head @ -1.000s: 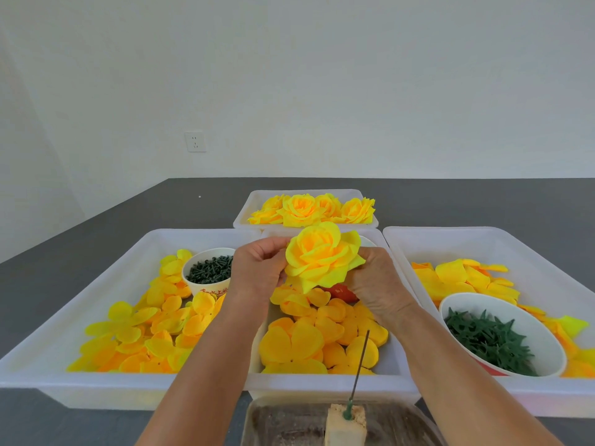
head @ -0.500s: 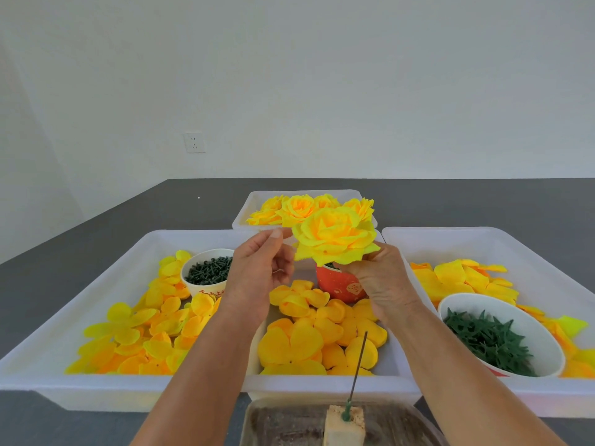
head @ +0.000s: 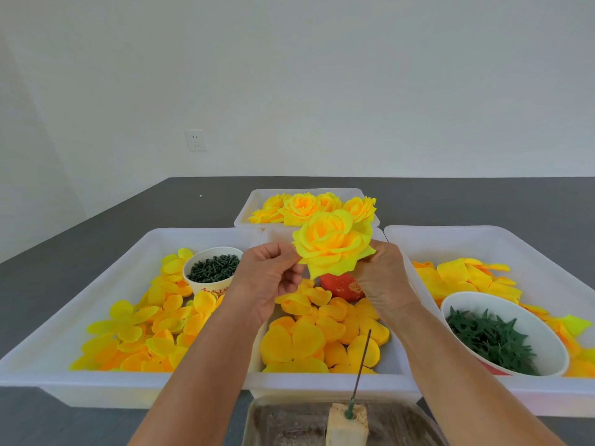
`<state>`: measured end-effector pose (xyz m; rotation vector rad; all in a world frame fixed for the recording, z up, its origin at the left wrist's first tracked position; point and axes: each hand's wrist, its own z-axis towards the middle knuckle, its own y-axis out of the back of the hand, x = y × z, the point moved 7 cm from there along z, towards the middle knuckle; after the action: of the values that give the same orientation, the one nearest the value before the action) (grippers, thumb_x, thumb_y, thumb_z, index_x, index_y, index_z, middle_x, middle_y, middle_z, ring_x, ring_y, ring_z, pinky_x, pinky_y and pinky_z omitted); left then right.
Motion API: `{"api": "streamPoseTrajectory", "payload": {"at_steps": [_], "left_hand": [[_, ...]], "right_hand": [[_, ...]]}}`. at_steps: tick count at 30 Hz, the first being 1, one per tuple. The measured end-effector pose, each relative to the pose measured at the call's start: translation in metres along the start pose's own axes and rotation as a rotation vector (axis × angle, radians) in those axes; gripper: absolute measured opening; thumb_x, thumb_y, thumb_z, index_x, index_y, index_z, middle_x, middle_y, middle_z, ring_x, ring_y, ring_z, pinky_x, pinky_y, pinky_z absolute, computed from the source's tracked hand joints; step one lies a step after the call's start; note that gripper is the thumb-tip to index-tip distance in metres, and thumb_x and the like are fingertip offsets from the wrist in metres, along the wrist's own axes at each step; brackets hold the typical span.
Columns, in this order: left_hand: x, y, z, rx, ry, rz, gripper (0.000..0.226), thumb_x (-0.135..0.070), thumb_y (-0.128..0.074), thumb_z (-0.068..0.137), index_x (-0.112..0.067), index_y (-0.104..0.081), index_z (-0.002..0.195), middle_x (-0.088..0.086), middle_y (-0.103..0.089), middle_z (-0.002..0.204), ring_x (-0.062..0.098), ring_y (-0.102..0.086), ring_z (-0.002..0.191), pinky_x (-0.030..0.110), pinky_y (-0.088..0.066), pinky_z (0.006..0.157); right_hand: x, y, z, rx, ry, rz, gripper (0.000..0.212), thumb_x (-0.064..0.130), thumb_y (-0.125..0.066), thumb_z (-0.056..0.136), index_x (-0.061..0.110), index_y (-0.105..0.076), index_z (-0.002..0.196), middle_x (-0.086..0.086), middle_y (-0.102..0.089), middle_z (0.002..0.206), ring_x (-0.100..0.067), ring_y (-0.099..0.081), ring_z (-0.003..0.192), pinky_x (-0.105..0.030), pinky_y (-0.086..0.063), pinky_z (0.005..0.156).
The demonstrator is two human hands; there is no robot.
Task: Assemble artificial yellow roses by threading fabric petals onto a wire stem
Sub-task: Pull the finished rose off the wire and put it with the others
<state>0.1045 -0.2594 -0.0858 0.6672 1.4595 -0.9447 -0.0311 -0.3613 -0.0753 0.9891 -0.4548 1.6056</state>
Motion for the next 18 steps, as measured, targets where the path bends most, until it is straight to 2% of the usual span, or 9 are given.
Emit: {"api": "streamPoseTrajectory", "payload": {"at_steps": [2, 4, 7, 9, 11, 14, 16, 18], "left_hand": [[0.001, 0.000, 0.001, 0.001, 0.024, -0.017, 0.021, -0.006, -0.057, 0.089, -0.007, -0.058, 0.068, -0.001, -0.055, 0.046, 0.006, -0.047, 0.036, 0.015, -0.039, 0.038], [0.006, 0.002, 0.002, 0.008, 0.110, -0.086, 0.020, -0.006, -0.057, 0.088, -0.008, -0.055, 0.068, -0.001, -0.052, 0.044, 0.006, -0.044, 0.034, 0.013, -0.035, 0.035], [0.017, 0.000, 0.002, 0.037, 0.273, -0.211, 0.022, -0.009, -0.056, 0.088, -0.012, -0.049, 0.068, -0.003, -0.046, 0.043, 0.004, -0.039, 0.033, 0.011, -0.028, 0.034], [0.019, -0.001, 0.001, 0.040, 0.305, -0.237, 0.021, -0.010, -0.055, 0.088, -0.014, -0.047, 0.068, -0.003, -0.045, 0.043, 0.004, -0.038, 0.032, 0.010, -0.026, 0.034], [0.018, 0.001, 0.001, 0.024, 0.288, -0.249, 0.021, -0.009, -0.053, 0.089, -0.015, -0.047, 0.069, -0.003, -0.044, 0.042, 0.004, -0.037, 0.032, 0.010, -0.024, 0.035], [0.015, 0.007, 0.003, -0.035, 0.219, -0.251, 0.020, -0.002, -0.052, 0.089, -0.014, -0.054, 0.073, -0.002, -0.043, 0.041, 0.006, -0.035, 0.031, 0.010, -0.024, 0.036], [0.011, 0.012, 0.005, -0.097, 0.133, -0.199, 0.020, 0.003, -0.053, 0.087, -0.012, -0.059, 0.075, -0.001, -0.044, 0.041, 0.007, -0.033, 0.031, 0.010, -0.024, 0.036], [0.007, 0.015, 0.006, -0.140, 0.064, -0.161, 0.018, 0.005, -0.057, 0.084, -0.010, -0.062, 0.076, 0.000, -0.044, 0.041, 0.006, -0.032, 0.032, 0.010, -0.025, 0.036]], "right_hand": [[0.000, 0.000, -0.001, 0.006, -0.015, 0.017, 0.035, -0.001, -0.069, 0.079, 0.021, -0.057, 0.055, 0.014, -0.054, 0.054, -0.004, -0.048, 0.052, -0.005, -0.039, 0.048], [0.001, -0.003, -0.003, 0.050, -0.031, 0.092, 0.024, -0.001, -0.073, 0.075, 0.020, -0.067, 0.065, 0.014, -0.062, 0.061, -0.004, -0.057, 0.058, -0.008, -0.046, 0.054], [0.006, -0.008, -0.006, 0.118, -0.027, 0.159, 0.032, -0.001, -0.074, 0.074, 0.030, -0.068, 0.070, 0.019, -0.066, 0.068, 0.005, -0.063, 0.066, -0.010, -0.050, 0.061], [0.008, -0.009, -0.007, 0.134, -0.024, 0.171, 0.034, -0.002, -0.072, 0.075, 0.031, -0.067, 0.071, 0.020, -0.066, 0.068, 0.009, -0.063, 0.066, -0.007, -0.048, 0.061], [0.007, -0.010, -0.007, 0.153, -0.026, 0.163, 0.031, -0.003, -0.071, 0.075, 0.027, -0.068, 0.077, 0.011, -0.067, 0.073, 0.009, -0.062, 0.067, -0.006, -0.048, 0.062], [0.005, -0.013, -0.007, 0.195, -0.034, 0.136, 0.020, -0.003, -0.070, 0.077, 0.017, -0.071, 0.082, -0.002, -0.069, 0.080, -0.004, -0.063, 0.071, -0.013, -0.052, 0.067], [0.003, -0.014, -0.007, 0.219, -0.042, 0.131, 0.021, -0.002, -0.069, 0.079, 0.019, -0.069, 0.079, 0.001, -0.067, 0.078, -0.008, -0.061, 0.073, -0.014, -0.051, 0.069], [0.002, -0.015, -0.007, 0.218, -0.050, 0.127, 0.026, 0.000, -0.068, 0.080, 0.026, -0.067, 0.076, 0.007, -0.066, 0.077, -0.005, -0.061, 0.074, -0.011, -0.050, 0.068]]}}
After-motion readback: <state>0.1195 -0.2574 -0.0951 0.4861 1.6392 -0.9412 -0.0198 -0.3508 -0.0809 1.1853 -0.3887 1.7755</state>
